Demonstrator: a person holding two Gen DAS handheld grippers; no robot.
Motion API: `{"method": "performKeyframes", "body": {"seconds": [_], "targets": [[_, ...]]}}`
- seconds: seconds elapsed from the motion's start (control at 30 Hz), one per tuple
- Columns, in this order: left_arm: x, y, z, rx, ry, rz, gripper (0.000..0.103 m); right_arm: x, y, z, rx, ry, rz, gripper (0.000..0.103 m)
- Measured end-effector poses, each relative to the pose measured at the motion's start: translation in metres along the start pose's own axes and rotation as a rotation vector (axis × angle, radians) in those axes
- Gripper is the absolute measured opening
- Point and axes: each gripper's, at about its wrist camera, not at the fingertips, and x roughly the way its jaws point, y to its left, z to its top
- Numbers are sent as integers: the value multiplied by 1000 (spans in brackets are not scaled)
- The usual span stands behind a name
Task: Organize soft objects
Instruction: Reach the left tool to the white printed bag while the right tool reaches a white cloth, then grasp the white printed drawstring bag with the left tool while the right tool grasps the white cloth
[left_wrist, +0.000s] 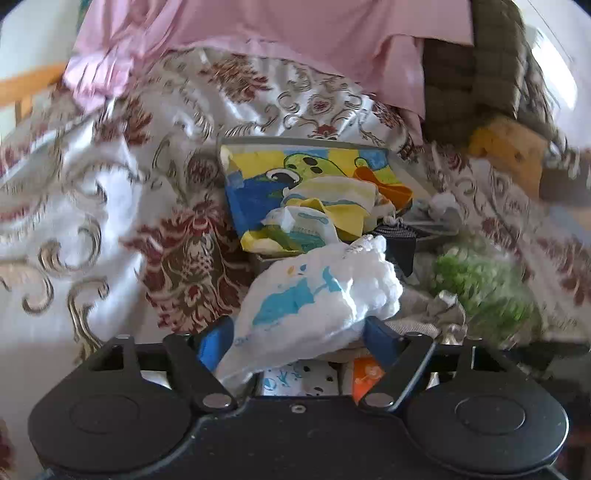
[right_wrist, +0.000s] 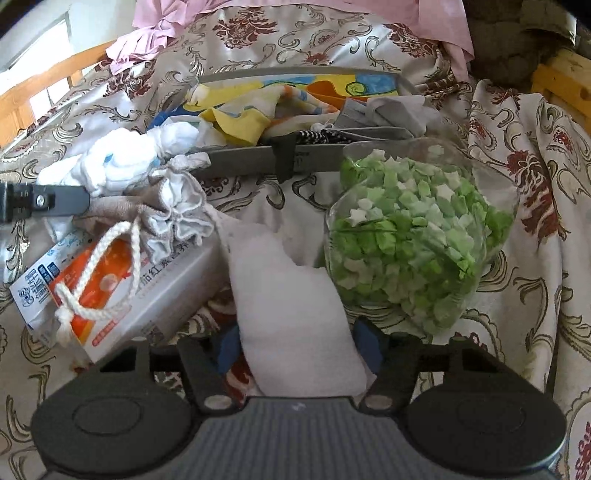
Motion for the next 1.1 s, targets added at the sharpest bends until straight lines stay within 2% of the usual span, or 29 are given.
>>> {"method": "performKeyframes", "body": {"seconds": [0.03,0.1,0.27,0.3,0.4,0.47,0.57,0.83,1.1], "targets": [[1,3,1,-19,4,-7,74,0,0,0,-1,-1,-1,66],[5,8,2,-47,14,-12,62,0,0,0,5,-3,-2,63],[19,21,7,-113,29,-55,58,2,0,1,17,-9,-1,60],[21,22,8,-115,34,-62,50,3,0,0,13,-9,-5,58],[21,22,10,-111,43,-47,37,4,3,0,7,-10,-6,52],[18,22,11,-111,36,-48,30,4,5,0,7,-12,-3,49],[14,19,12,-104,22,-43,20,4,4,1,19,-9,14,38],[5,5,10,-54,-12,-30,16,3,-2,3,73,-5,40,19],[-9,-20,4,49,-51,-81,14,-11,3,7,62,-66,65,14]]}}
